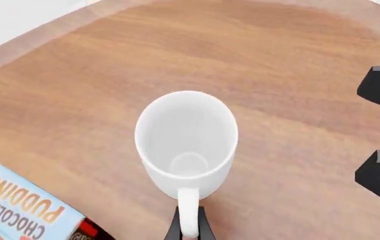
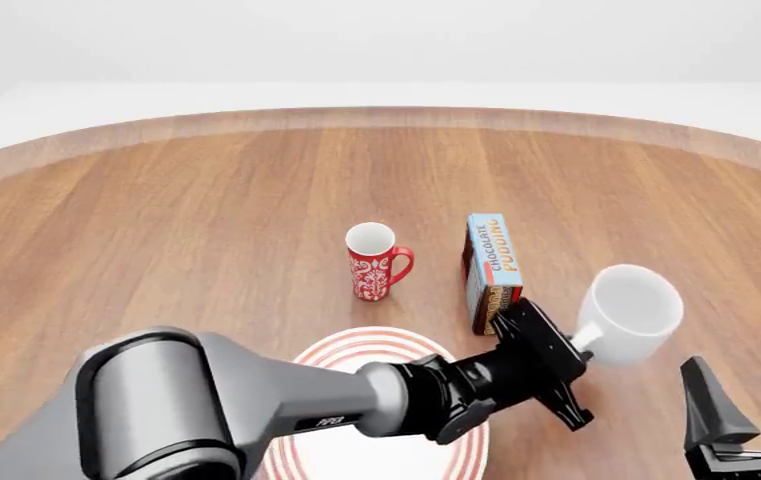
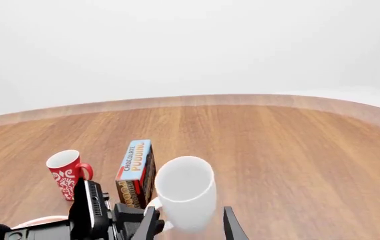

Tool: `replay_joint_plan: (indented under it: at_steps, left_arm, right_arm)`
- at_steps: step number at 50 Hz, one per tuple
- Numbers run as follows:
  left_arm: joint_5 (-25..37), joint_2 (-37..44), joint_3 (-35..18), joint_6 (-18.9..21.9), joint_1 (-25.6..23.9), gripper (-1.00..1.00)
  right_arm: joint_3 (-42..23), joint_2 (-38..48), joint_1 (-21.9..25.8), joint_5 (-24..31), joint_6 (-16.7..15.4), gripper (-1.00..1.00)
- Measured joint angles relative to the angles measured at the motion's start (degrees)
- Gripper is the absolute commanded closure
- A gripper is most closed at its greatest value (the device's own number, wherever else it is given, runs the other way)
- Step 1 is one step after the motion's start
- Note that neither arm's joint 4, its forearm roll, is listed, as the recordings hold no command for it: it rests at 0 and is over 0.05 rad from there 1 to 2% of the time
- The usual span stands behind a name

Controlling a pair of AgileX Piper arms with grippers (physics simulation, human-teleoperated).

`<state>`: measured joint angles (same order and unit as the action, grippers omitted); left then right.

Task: Pick up the white mug and put it on the plate, and put the chocolate pudding to the right of the plate.

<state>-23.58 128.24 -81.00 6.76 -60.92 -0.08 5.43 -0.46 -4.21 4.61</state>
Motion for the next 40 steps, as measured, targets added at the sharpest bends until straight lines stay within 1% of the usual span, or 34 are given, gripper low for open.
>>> replay_joint_plan:
  at_steps: [12, 25, 40]
  left_arm:
    - [-1.72, -3.50, 3.29, 0.14, 0.58, 1.00]
    - [-3.88, -7.53, 7.90, 0.39, 1.25, 1.00]
    - [-5.85, -12.91, 13.70, 0.74, 1.70, 1.00]
  right_arm:
    - [0.01, 0.09, -0.01, -0.09, -0.04, -1.00]
    - [0.01, 0.18, -0.01, -0.22, -0.13, -1.00]
    - [0.01, 1.49, 0.04, -1.63, -0.30, -1.00]
